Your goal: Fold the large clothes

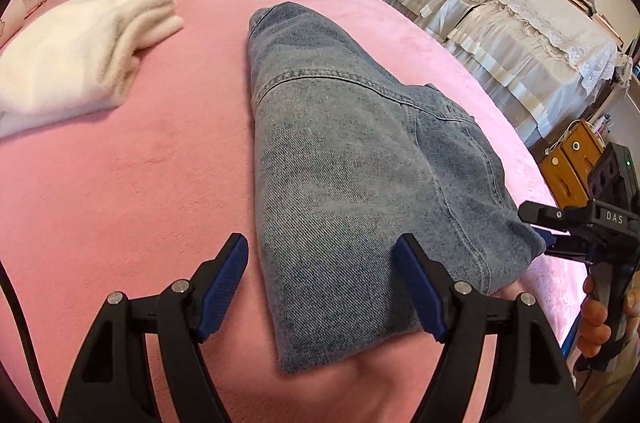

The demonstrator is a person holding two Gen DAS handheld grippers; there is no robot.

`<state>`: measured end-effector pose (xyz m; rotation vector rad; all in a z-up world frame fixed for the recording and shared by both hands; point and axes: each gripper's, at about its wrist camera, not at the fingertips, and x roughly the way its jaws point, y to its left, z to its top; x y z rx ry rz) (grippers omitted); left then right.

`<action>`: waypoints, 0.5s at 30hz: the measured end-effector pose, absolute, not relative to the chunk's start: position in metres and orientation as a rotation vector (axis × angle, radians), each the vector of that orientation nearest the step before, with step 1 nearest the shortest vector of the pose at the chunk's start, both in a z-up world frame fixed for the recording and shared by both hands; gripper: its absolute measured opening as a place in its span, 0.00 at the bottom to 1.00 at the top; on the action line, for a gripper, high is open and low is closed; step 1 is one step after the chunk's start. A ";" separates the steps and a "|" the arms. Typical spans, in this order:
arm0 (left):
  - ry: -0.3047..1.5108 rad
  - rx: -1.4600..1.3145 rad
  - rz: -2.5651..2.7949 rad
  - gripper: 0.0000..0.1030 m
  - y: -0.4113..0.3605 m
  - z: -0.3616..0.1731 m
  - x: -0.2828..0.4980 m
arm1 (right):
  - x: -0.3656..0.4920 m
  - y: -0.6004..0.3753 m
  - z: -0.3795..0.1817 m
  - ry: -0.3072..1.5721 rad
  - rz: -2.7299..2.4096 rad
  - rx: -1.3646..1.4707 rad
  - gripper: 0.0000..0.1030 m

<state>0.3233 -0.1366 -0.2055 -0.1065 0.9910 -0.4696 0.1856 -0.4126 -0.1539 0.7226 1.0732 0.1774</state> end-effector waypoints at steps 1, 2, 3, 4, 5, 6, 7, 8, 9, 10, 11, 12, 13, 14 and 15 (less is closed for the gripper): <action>0.994 -0.107 -0.470 0.74 -0.137 -0.206 0.325 | 0.189 -0.412 -0.154 1.071 0.186 0.717 0.59; 0.996 -0.107 -0.469 0.76 -0.137 -0.206 0.325 | 0.194 -0.411 -0.156 1.076 0.192 0.703 0.59; 0.998 -0.108 -0.470 0.76 -0.138 -0.206 0.326 | 0.201 -0.410 -0.160 1.091 0.190 0.685 0.59; 1.002 -0.107 -0.473 0.76 -0.139 -0.206 0.327 | 0.206 -0.409 -0.162 1.102 0.192 0.676 0.59; 1.003 -0.105 -0.475 0.77 -0.139 -0.206 0.327 | 0.214 -0.406 -0.166 1.106 0.199 0.652 0.57; 1.002 -0.103 -0.474 0.77 -0.140 -0.206 0.328 | 0.220 -0.404 -0.167 1.107 0.199 0.629 0.51; 1.001 -0.097 -0.472 0.77 -0.141 -0.205 0.330 | 0.224 -0.402 -0.169 1.110 0.191 0.596 0.37; 1.001 -0.090 -0.468 0.77 -0.143 -0.205 0.330 | 0.228 -0.398 -0.166 1.112 0.189 0.554 0.29; 0.998 -0.083 -0.463 0.77 -0.145 -0.204 0.330 | 0.229 -0.397 -0.163 1.103 0.189 0.542 0.22; 0.994 -0.075 -0.460 0.77 -0.147 -0.202 0.330 | 0.228 -0.396 -0.157 1.090 0.189 0.523 0.17; 0.986 -0.063 -0.456 0.76 -0.151 -0.200 0.329 | 0.226 -0.393 -0.147 1.058 0.185 0.488 0.15; 0.969 -0.051 -0.450 0.76 -0.155 -0.197 0.328 | 0.220 -0.388 -0.129 0.999 0.178 0.433 0.11; 0.953 -0.047 -0.453 0.76 -0.159 -0.194 0.327 | 0.214 -0.384 -0.114 0.949 0.166 0.381 0.10; 0.937 -0.043 -0.468 0.76 -0.164 -0.190 0.326 | 0.206 -0.380 -0.095 0.886 0.141 0.322 0.10; 0.922 -0.034 -0.472 0.76 -0.170 -0.187 0.326 | 0.201 -0.379 -0.086 0.850 0.115 0.289 0.10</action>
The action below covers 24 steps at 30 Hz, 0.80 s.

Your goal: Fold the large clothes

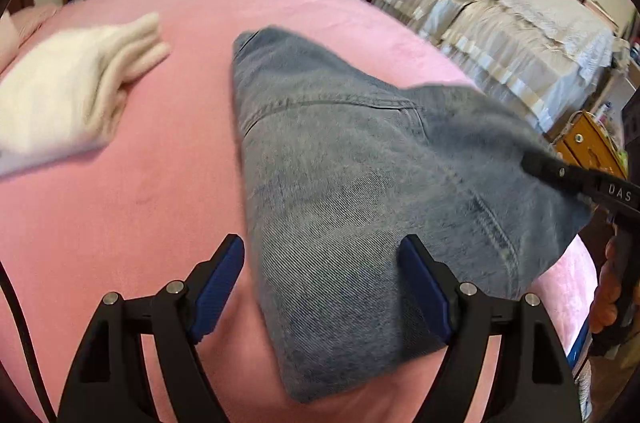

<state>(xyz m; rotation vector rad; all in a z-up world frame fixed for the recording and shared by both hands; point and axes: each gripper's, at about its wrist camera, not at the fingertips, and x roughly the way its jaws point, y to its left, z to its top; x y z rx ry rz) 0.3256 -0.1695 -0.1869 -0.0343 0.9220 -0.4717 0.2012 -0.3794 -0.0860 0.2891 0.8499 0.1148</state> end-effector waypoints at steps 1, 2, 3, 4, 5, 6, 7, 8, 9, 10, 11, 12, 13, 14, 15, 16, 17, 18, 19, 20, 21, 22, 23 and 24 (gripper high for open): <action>0.908 -0.008 -0.462 0.76 -0.179 -0.185 0.325 | 0.198 -0.380 -0.080 0.823 0.081 0.255 0.10; 0.906 0.014 -0.457 0.75 -0.185 -0.185 0.325 | 0.196 -0.385 -0.081 0.812 0.042 0.239 0.10; 0.906 0.036 -0.449 0.71 -0.191 -0.188 0.325 | 0.197 -0.390 -0.086 0.827 0.026 0.243 0.10; 0.913 0.056 -0.444 0.70 -0.199 -0.194 0.326 | 0.199 -0.394 -0.094 0.854 0.015 0.245 0.10; 0.920 0.069 -0.438 0.69 -0.203 -0.199 0.328 | 0.202 -0.400 -0.110 0.892 -0.004 0.254 0.10; 0.926 0.085 -0.429 0.69 -0.206 -0.204 0.328 | 0.203 -0.401 -0.123 0.921 -0.019 0.243 0.10; 0.924 0.109 -0.421 0.69 -0.211 -0.208 0.327 | 0.204 -0.401 -0.137 0.949 -0.036 0.226 0.11; 0.917 0.130 -0.420 0.69 -0.214 -0.209 0.325 | 0.204 -0.402 -0.152 0.979 -0.046 0.230 0.12; 0.907 0.153 -0.419 0.69 -0.217 -0.209 0.323 | 0.201 -0.405 -0.162 0.982 -0.056 0.247 0.12; 0.902 0.168 -0.419 0.69 -0.219 -0.208 0.322 | 0.198 -0.407 -0.164 0.971 -0.064 0.256 0.12; 0.907 0.166 -0.423 0.69 -0.218 -0.207 0.321 | 0.196 -0.408 -0.166 0.960 -0.080 0.275 0.12; 0.919 0.157 -0.431 0.69 -0.216 -0.206 0.323 | 0.196 -0.409 -0.165 0.960 -0.087 0.295 0.13; 0.941 0.131 -0.445 0.69 -0.212 -0.203 0.326 | 0.196 -0.407 -0.164 0.963 -0.093 0.307 0.15; 0.958 0.111 -0.456 0.69 -0.208 -0.200 0.327 | 0.196 -0.406 -0.162 0.968 -0.097 0.307 0.16; 0.973 0.092 -0.468 0.69 -0.204 -0.198 0.329 | 0.196 -0.404 -0.158 0.973 -0.102 0.297 0.22; 0.988 0.073 -0.478 0.69 -0.198 -0.192 0.331 | 0.197 -0.402 -0.153 0.979 -0.120 0.274 0.28; 0.989 0.060 -0.480 0.69 -0.194 -0.187 0.333 | 0.197 -0.401 -0.146 0.981 -0.151 0.223 0.31; 0.980 0.034 -0.485 0.69 -0.186 -0.180 0.335 | 0.198 -0.400 -0.138 0.973 -0.172 0.186 0.37; 0.969 0.013 -0.488 0.69 -0.180 -0.174 0.338 | 0.192 -0.403 -0.129 0.954 -0.183 0.159 0.41; 0.950 -0.013 -0.484 0.69 -0.172 -0.166 0.342 | 0.189 -0.400 -0.115 0.914 -0.181 0.140 0.43; 0.934 -0.029 -0.473 0.69 -0.164 -0.160 0.345 | 0.189 -0.397 -0.106 0.883 -0.176 0.132 0.44; 0.913 -0.043 -0.453 0.69 -0.158 -0.153 0.353 | 0.189 -0.394 -0.097 0.852 -0.167 0.124 0.44; 0.907 -0.042 -0.436 0.69 -0.155 -0.151 0.361 | 0.191 -0.390 -0.086 0.818 -0.147 0.115 0.44; 0.909 -0.032 -0.410 0.69 -0.154 -0.149 0.370 | 0.195 -0.387 -0.081 0.807 -0.129 0.111 0.44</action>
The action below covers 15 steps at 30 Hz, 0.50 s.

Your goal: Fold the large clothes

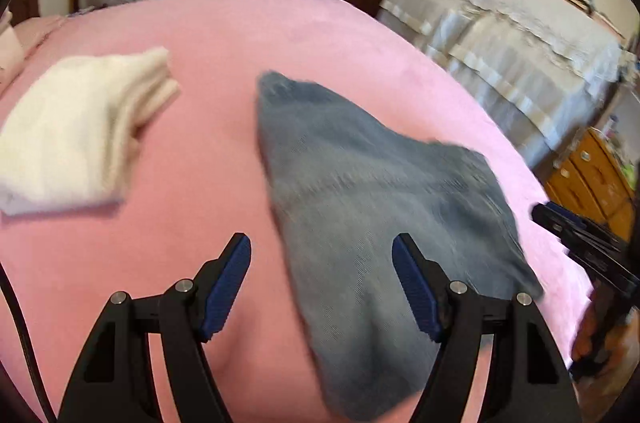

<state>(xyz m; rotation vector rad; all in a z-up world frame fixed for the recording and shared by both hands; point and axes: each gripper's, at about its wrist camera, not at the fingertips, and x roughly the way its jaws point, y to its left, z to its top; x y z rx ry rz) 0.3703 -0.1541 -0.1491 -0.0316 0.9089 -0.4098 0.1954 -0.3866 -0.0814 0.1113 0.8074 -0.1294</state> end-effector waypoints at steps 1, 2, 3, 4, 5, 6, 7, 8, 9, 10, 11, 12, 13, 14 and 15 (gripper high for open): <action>0.917 -0.014 -0.382 0.68 -0.156 -0.148 0.382 | 0.202 -0.382 -0.077 0.805 -0.111 0.108 0.44; 0.918 -0.006 -0.375 0.64 -0.157 -0.148 0.392 | 0.215 -0.374 -0.075 0.808 -0.086 0.102 0.44; 0.926 0.002 -0.370 0.59 -0.161 -0.149 0.401 | 0.226 -0.367 -0.074 0.811 -0.069 0.098 0.43; 0.939 0.008 -0.372 0.58 -0.167 -0.151 0.410 | 0.239 -0.358 -0.076 0.817 -0.047 0.087 0.42; 0.950 0.008 -0.373 0.57 -0.171 -0.153 0.417 | 0.252 -0.350 -0.078 0.822 -0.032 0.079 0.39; 0.959 0.008 -0.375 0.57 -0.176 -0.156 0.424 | 0.264 -0.344 -0.081 0.831 -0.014 0.078 0.34; 0.968 0.010 -0.383 0.57 -0.183 -0.159 0.429 | 0.274 -0.336 -0.085 0.845 0.008 0.080 0.30; 0.983 0.017 -0.383 0.57 -0.190 -0.163 0.436 | 0.290 -0.330 -0.092 0.860 0.028 0.085 0.29; 0.994 0.028 -0.381 0.56 -0.195 -0.167 0.439 | 0.301 -0.327 -0.097 0.874 0.037 0.082 0.28; 1.008 0.050 -0.376 0.56 -0.202 -0.172 0.445 | 0.310 -0.323 -0.102 0.886 0.038 0.078 0.28; 1.021 0.068 -0.366 0.56 -0.206 -0.177 0.447 | 0.321 -0.323 -0.112 0.908 0.030 0.074 0.28; 1.028 0.084 -0.357 0.56 -0.210 -0.181 0.449 | 0.327 -0.325 -0.118 0.927 0.023 0.071 0.28; 1.031 0.100 -0.348 0.56 -0.213 -0.185 0.452 | 0.332 -0.328 -0.126 0.943 0.012 0.069 0.28; 1.040 0.110 -0.342 0.56 -0.215 -0.189 0.454 | 0.337 -0.338 -0.135 0.960 -0.024 0.054 0.28; 1.054 0.105 -0.341 0.56 -0.215 -0.192 0.457 | 0.339 -0.346 -0.140 0.969 -0.062 0.037 0.27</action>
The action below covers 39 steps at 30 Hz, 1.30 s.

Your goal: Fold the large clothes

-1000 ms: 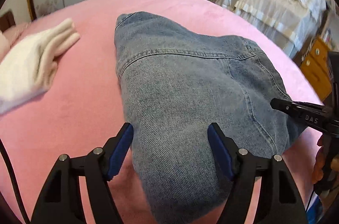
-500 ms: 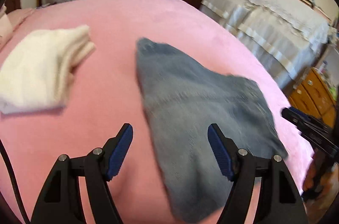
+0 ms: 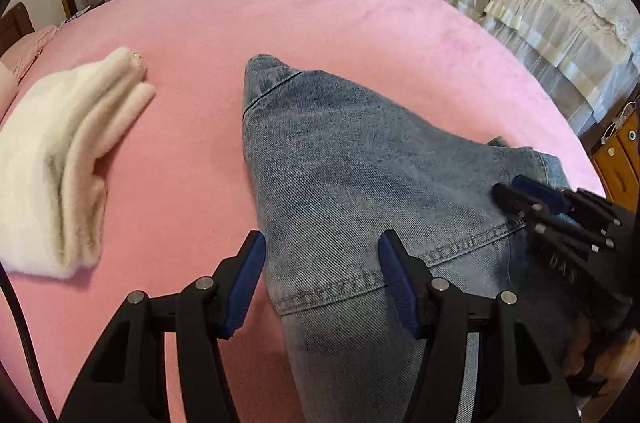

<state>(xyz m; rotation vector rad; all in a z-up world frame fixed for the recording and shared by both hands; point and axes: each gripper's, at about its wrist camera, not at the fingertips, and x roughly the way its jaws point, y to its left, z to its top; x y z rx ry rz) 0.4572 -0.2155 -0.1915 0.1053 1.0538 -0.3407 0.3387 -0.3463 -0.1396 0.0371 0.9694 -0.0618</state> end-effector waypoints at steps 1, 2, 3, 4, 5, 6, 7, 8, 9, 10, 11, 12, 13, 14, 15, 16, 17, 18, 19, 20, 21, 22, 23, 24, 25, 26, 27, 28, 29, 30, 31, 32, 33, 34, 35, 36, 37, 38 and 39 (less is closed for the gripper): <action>1.066 0.094 -0.343 0.57 -0.215 -0.193 0.460 | 0.338 -0.357 -0.143 0.971 -0.097 0.025 0.14; 1.079 0.077 -0.349 0.58 -0.213 -0.196 0.462 | 0.338 -0.372 -0.146 0.970 -0.121 0.035 0.02; 1.087 0.067 -0.355 0.58 -0.212 -0.197 0.463 | 0.336 -0.383 -0.147 0.971 -0.114 0.071 0.00; 1.093 0.063 -0.355 0.59 -0.211 -0.199 0.463 | 0.335 -0.393 -0.148 0.972 -0.088 0.119 0.00; 1.092 0.064 -0.355 0.59 -0.211 -0.199 0.463 | 0.333 -0.400 -0.148 0.965 -0.069 0.154 0.00; 1.089 0.069 -0.353 0.60 -0.211 -0.199 0.462 | 0.331 -0.401 -0.148 0.959 -0.066 0.155 0.00; 1.088 0.072 -0.352 0.60 -0.212 -0.199 0.462 | 0.330 -0.401 -0.148 0.952 -0.066 0.152 0.00; 1.088 0.070 -0.352 0.60 -0.212 -0.199 0.463 | 0.330 -0.400 -0.150 0.947 -0.067 0.150 0.00; 1.090 0.066 -0.352 0.61 -0.211 -0.200 0.464 | 0.331 -0.400 -0.153 0.949 -0.067 0.153 0.00; 1.094 0.058 -0.351 0.62 -0.210 -0.201 0.465 | 0.330 -0.399 -0.155 0.952 -0.066 0.156 0.00; 1.097 0.054 -0.346 0.65 -0.209 -0.201 0.465 | 0.330 -0.400 -0.156 0.955 -0.064 0.157 0.00; 1.099 0.050 -0.341 0.68 -0.208 -0.202 0.466 | 0.331 -0.400 -0.156 0.956 -0.062 0.159 0.00; 1.101 0.048 -0.336 0.70 -0.207 -0.201 0.467 | 0.333 -0.399 -0.156 0.959 -0.060 0.161 0.00; 1.101 0.047 -0.327 0.73 -0.206 -0.201 0.467 | 0.334 -0.398 -0.154 0.966 -0.059 0.159 0.00; 1.102 0.050 -0.324 0.73 -0.206 -0.201 0.466 | 0.334 -0.397 -0.153 0.972 -0.061 0.155 0.00; 1.101 0.052 -0.327 0.73 -0.206 -0.199 0.466 | 0.333 -0.397 -0.151 0.978 -0.062 0.147 0.00; 1.103 0.050 -0.327 0.73 -0.206 -0.198 0.465 | 0.334 -0.394 -0.150 0.986 -0.062 0.135 0.00; 1.110 0.045 -0.323 0.73 -0.205 -0.196 0.465 | 0.334 -0.392 -0.148 0.992 -0.061 0.131 0.03; 1.114 0.040 -0.315 0.73 -0.204 -0.192 0.463 | 0.334 -0.390 -0.146 1.001 -0.063 0.127 0.04; 1.113 0.043 -0.309 0.73 -0.203 -0.189 0.461 | 0.333 -0.388 -0.144 1.011 -0.063 0.122 0.05; 1.109 0.053 -0.303 0.73 -0.203 -0.183 0.458 | 0.331 -0.386 -0.142 1.019 -0.064 0.124 0.08; 1.102 0.069 -0.300 0.73 -0.204 -0.177 0.455 | 0.329 -0.385 -0.139 1.024 -0.063 0.134 0.16; 1.099 0.085 -0.300 0.73 -0.206 -0.172 0.452 | 0.325 -0.384 -0.135 1.024 -0.065 0.147 0.21; 1.097 0.106 -0.301 0.74 -0.208 -0.167 0.449 | 0.320 -0.384 -0.128 1.020 -0.069 0.156 0.34; 1.092 0.132 -0.302 0.74 -0.210 -0.159 0.443 | 0.315 -0.384 -0.123 1.011 -0.072 0.162 0.43; 1.088 0.145 -0.303 0.74 -0.211 -0.153 0.439 | 0.310 -0.384 -0.115 0.998 -0.074 0.170 0.47; 1.081 0.160 -0.304 0.74 -0.212 -0.145 0.434 | 0.302 -0.384 -0.104 0.980 -0.071 0.180 0.53; 1.072 0.167 -0.306 0.74 -0.212 -0.138 0.430 | 0.297 -0.383 -0.096 0.969 -0.066 0.185 0.56; 1.063 0.176 -0.307 0.74 -0.212 -0.129 0.424 | 0.290 -0.382 -0.085 0.956 -0.061 0.189 0.57; 1.064 0.177 -0.316 0.74 -0.213 -0.120 0.420 | 0.284 -0.382 -0.074 0.942 -0.056 0.191 0.59; 1.070 0.171 -0.338 0.74 -0.213 -0.113 0.416 | 0.278 -0.381 -0.064 0.932 -0.051 0.191 0.64; 1.080 0.163 -0.356 0.74 -0.212 -0.108 0.414 | 0.270 -0.381 -0.050 0.916 -0.050 0.189 0.67; 1.096 0.155 -0.374 0.74 -0.212 -0.102 0.411 | 0.264 -0.381 -0.041 0.903 -0.051 0.186 0.72; 1.111 0.147 -0.388 0.74 -0.212 -0.095 0.407 | 0.258 -0.380 -0.032 0.888 -0.050 0.181 0.74; 1.112 0.144 -0.393 0.74 -0.212 -0.090 0.405 | 0.251 -0.380 -0.020 0.871 -0.050 0.171 0.74; 1.109 0.142 -0.393 0.74 -0.210 -0.085 0.401 | 0.244 -0.380 -0.011 0.856 -0.048 0.163 0.75; 1.105 0.137 -0.393 0.74 -0.210 -0.079 0.397 | 0.238 -0.380 -0.003 0.847 -0.048 0.155 0.76; 1.107 0.124 -0.403 0.75 -0.208 -0.073 0.393 | 0.232 -0.379 0.006 0.840 -0.050 0.143 0.76; 1.111 0.108 -0.417 0.77 -0.207 -0.067 0.390 | 0.228 -0.379 0.011 0.837 -0.051 0.136 0.78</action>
